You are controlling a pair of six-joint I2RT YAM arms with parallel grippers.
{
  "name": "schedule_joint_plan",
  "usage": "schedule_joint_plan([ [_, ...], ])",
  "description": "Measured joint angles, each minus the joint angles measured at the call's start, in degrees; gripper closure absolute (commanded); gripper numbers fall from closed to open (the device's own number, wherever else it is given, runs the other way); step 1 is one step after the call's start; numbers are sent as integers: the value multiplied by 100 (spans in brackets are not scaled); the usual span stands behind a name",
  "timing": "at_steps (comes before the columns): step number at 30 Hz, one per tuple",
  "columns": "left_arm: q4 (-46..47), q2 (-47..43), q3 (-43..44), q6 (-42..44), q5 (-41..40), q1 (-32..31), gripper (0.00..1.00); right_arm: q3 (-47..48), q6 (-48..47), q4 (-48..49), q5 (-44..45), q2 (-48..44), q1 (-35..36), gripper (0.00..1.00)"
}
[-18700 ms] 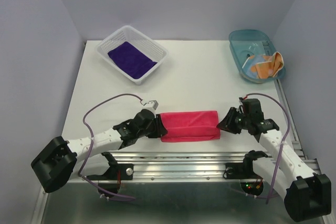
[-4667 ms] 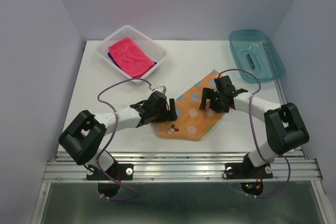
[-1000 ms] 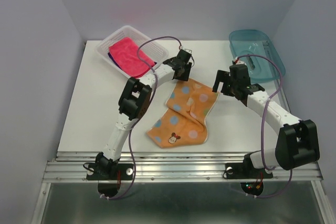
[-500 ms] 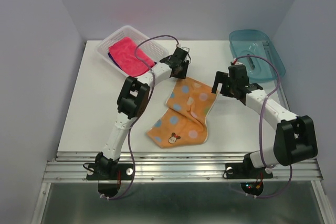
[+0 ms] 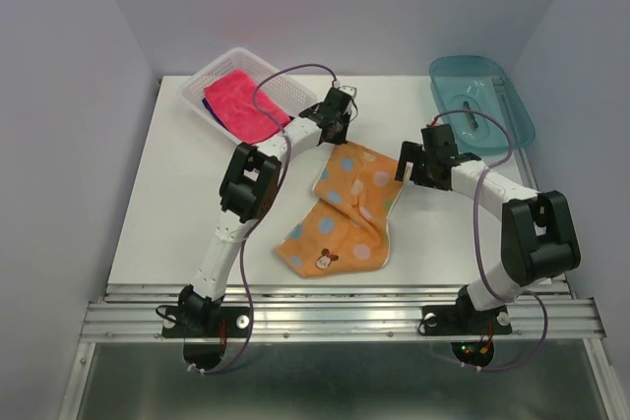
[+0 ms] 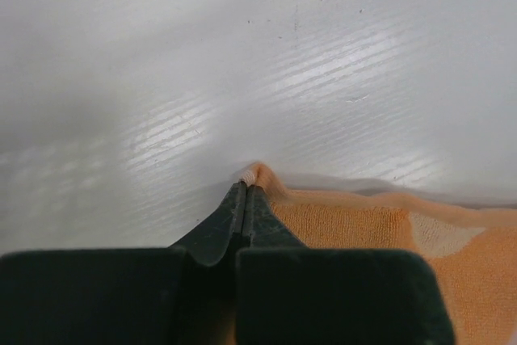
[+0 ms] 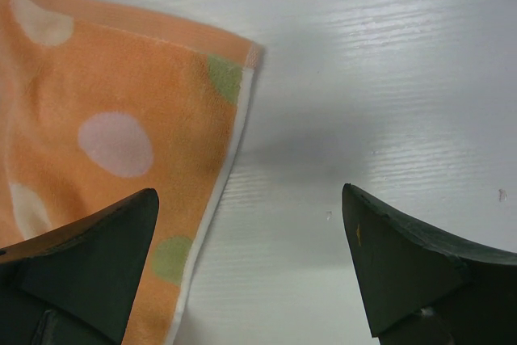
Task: Fold and stack the towels
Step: Flatten out the crumpled towel
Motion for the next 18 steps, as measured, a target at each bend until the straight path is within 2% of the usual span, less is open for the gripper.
schedule_joint_plan([
  [4,214,-15,-133,-7,-190,-46,100,278,-33,-9,186,400,-59,0],
  [8,776,-295,-763,-33,-282,-70,100,673,-98,4,271,848,-94,1],
  [11,953,-437,-1032,-66,-350,-70,100,931,-166,9,308,1165,-111,7],
  [17,1045,-470,-1115,-103,-424,-74,100,1355,-289,13,350,1652,-111,28],
  [18,1064,-479,-1139,-103,-426,-74,100,1399,-291,13,361,1709,-111,36],
])
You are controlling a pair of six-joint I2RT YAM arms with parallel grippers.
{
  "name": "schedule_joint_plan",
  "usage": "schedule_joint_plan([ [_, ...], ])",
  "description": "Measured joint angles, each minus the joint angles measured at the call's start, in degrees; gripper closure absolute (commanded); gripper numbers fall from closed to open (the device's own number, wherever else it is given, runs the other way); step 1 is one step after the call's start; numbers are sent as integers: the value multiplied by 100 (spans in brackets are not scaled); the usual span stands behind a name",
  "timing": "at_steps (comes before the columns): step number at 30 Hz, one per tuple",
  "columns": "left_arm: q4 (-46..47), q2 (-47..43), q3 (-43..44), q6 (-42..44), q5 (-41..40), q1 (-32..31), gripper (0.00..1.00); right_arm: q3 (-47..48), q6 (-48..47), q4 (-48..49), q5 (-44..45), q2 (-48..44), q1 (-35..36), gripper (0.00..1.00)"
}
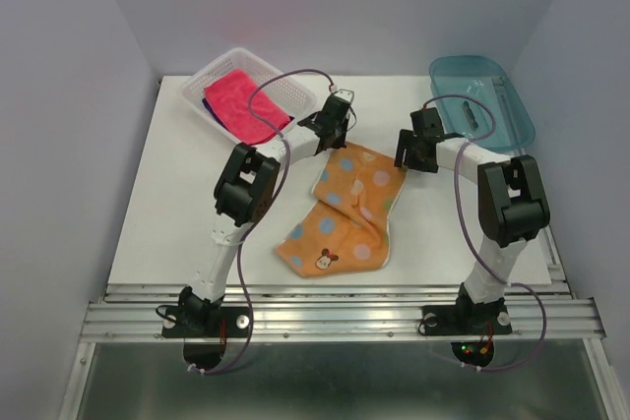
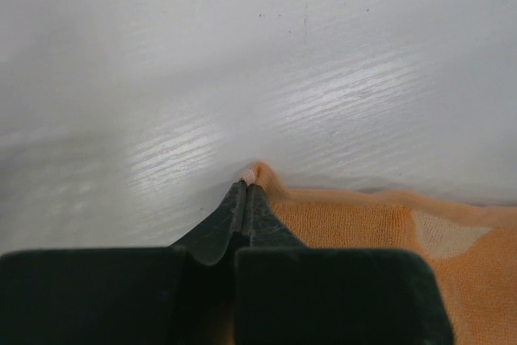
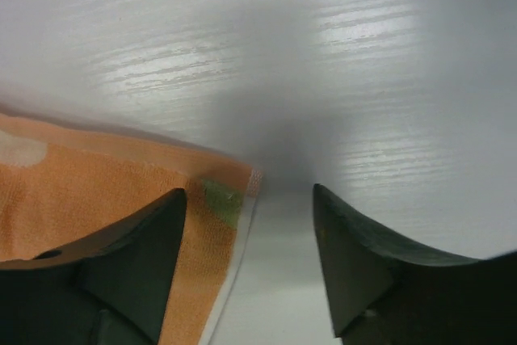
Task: Fold and stack the towels
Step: Flatten out the crumpled towel
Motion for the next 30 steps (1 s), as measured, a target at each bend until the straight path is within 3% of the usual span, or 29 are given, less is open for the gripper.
schedule_joint_plan([
  [2,68,-26,-63,-7,-4,0,100,44,-22,11,13,107,0,48],
  [8,114,-52,-114,-33,-76,-7,100,57,-31,52,11,197,0,67],
  [13,170,-149,-273,-35,-87,-9,100,55,-57,160,-90,223,0,99],
  [22,376,-1134,-1331,-42,-334,-109,100,122,-522,101,-422,33,2,99],
  [27,774,-2686,-2450,-46,-737,-352,100,122,-756,7,-608,-1060,92,99],
  [30,1032,-3477,-2699,-52,-977,-542,100,122,-868,11,-745,-1816,170,99],
])
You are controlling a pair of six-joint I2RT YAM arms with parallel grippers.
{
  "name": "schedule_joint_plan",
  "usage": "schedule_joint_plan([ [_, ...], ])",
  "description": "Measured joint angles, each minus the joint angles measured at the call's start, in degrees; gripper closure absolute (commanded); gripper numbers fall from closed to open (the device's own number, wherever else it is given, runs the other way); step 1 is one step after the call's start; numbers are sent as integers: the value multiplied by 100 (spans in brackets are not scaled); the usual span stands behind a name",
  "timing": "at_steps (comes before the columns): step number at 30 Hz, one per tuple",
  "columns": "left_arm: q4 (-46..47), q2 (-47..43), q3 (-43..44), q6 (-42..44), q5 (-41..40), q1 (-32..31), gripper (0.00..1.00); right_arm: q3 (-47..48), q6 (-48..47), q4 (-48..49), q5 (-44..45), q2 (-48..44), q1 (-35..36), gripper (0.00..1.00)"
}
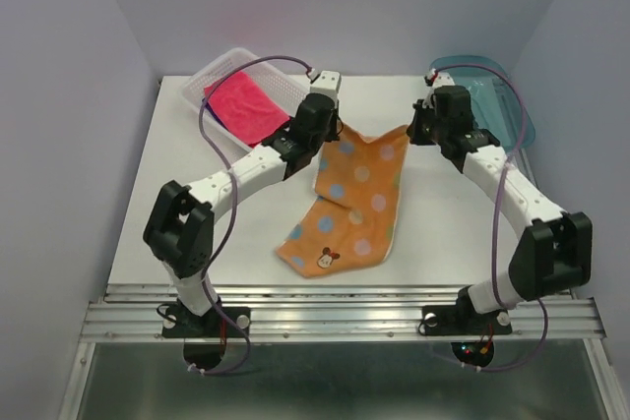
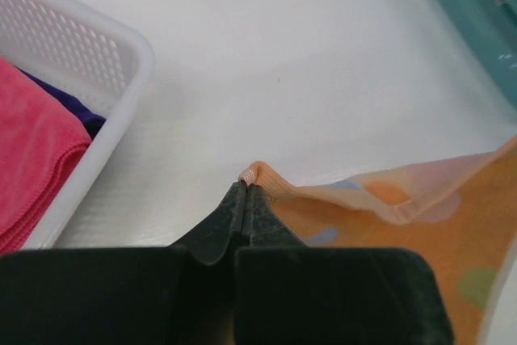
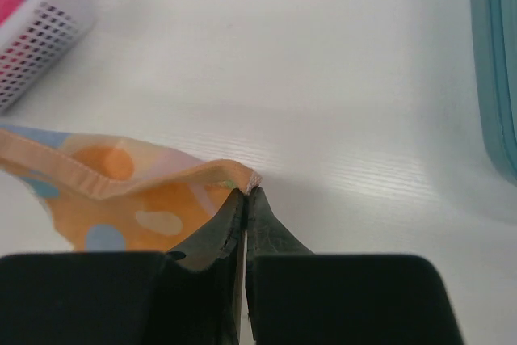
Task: Fold and stack the towels
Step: Flatten out the crumpled towel
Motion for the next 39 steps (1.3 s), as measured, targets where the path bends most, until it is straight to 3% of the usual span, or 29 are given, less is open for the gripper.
schedule_joint_plan([
  [5,256,-968,-140,13,-516,-382,100,177,-179,-107,-555,-1128,103,99],
  [11,378,-2028,-144,98,-949,-861,100,1169,-289,-575,-1180,-1475,105,99],
  [22,505,-3834,404,424,-1012,-1305,100,4127,-280,-1266,-2608,-1840,105,99],
  [27,610,-3716,988,520,-1139,-1355,100,4830,-284,-1436,-2643,-1639,177,99],
  [31,636,-3206,1263,726,-1598,-1309,100,4981,-374,-1451,-2173,-1185,170,99],
  [39,260,-1626,1768,721,-1550,-262,100,4979,-664,-1482,-1054,142,164,99],
])
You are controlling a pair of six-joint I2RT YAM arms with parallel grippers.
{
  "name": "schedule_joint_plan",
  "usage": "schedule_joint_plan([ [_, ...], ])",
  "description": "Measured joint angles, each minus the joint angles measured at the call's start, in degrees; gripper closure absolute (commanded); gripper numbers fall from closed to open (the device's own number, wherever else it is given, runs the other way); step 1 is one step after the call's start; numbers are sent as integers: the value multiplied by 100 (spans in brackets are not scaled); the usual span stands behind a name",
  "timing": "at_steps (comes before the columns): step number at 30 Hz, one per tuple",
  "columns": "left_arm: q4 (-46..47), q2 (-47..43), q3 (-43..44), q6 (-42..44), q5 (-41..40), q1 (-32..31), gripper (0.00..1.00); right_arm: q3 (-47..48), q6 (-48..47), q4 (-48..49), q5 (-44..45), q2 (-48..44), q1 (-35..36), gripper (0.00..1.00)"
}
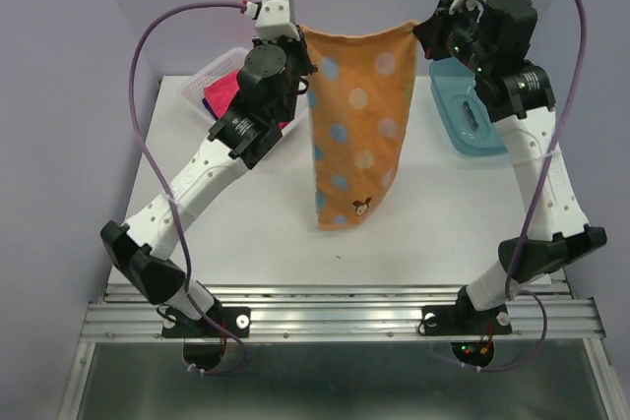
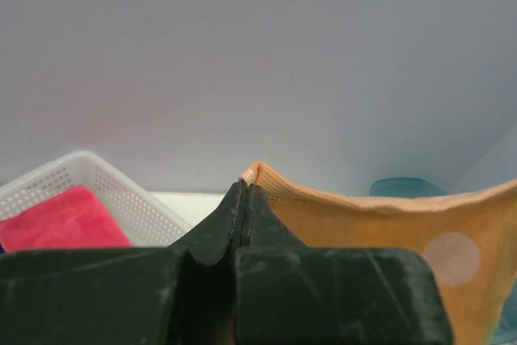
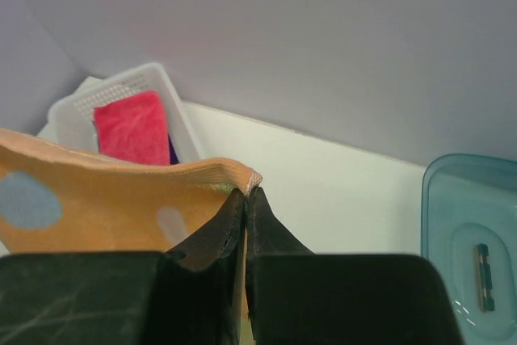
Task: Fold and stack the towels
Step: Flatten out the crumpled towel
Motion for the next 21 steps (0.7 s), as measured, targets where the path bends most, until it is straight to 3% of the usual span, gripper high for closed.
schedule_joint_plan([
  [5,-166,695,516,0,273,391,100,341,-219,-118,575,702,0,99],
  [11,-125,396,446,-109,745,358,100,398,-269,-197,623,496,-7,99],
  [15,74,-472,-240,-339,1161,330,100,96,-173,-144,269,-269,4,99],
  [21,343,-1928,-1246,-695,1683,-92,100,-1274,201,175,-562,-2037,46,99],
])
